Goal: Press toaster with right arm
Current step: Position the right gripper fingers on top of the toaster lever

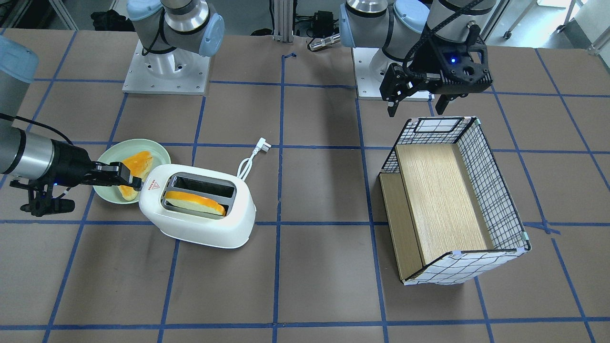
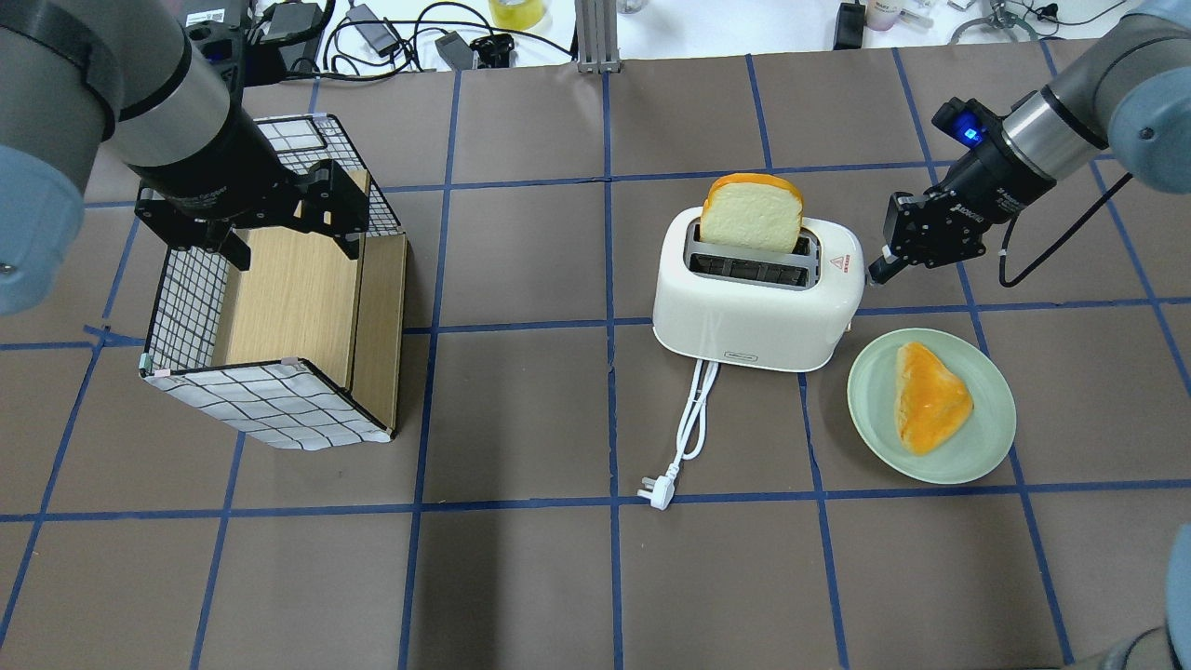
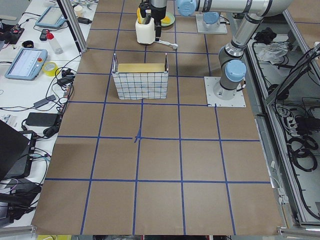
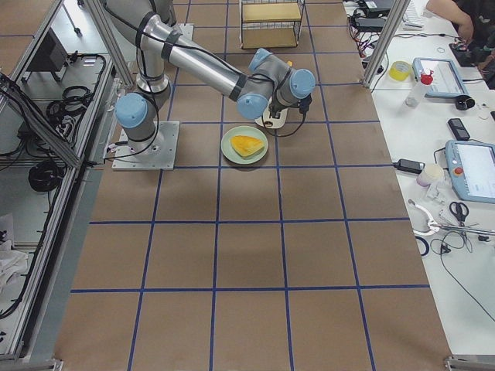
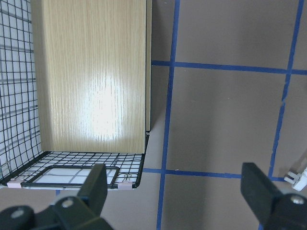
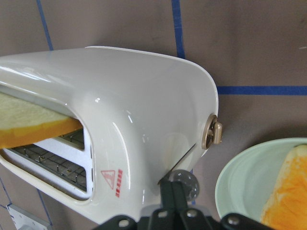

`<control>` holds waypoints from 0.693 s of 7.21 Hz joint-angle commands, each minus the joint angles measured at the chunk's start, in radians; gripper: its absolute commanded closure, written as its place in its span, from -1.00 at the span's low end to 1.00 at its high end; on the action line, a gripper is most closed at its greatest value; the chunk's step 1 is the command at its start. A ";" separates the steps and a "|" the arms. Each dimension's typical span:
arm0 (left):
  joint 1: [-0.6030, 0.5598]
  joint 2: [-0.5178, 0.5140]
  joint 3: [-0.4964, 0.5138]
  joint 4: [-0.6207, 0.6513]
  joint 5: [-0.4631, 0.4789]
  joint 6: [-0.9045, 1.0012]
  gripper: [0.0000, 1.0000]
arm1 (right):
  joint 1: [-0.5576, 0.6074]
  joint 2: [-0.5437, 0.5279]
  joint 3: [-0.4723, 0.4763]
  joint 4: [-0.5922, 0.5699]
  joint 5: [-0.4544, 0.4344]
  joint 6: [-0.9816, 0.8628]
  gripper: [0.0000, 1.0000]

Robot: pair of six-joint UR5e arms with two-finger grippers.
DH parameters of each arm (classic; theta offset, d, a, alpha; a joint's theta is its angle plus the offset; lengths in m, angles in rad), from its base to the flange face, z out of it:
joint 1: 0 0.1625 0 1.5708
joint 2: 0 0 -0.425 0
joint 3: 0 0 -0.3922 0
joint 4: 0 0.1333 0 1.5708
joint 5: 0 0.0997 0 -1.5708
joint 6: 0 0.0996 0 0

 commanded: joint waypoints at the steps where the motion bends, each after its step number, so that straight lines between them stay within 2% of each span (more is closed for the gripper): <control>1: 0.000 0.000 0.001 0.000 0.000 0.000 -1.00 | 0.000 0.006 0.003 -0.001 -0.003 0.000 1.00; 5: 0.000 0.000 -0.001 0.000 0.000 0.000 -1.00 | 0.000 0.032 0.008 -0.003 -0.006 0.000 1.00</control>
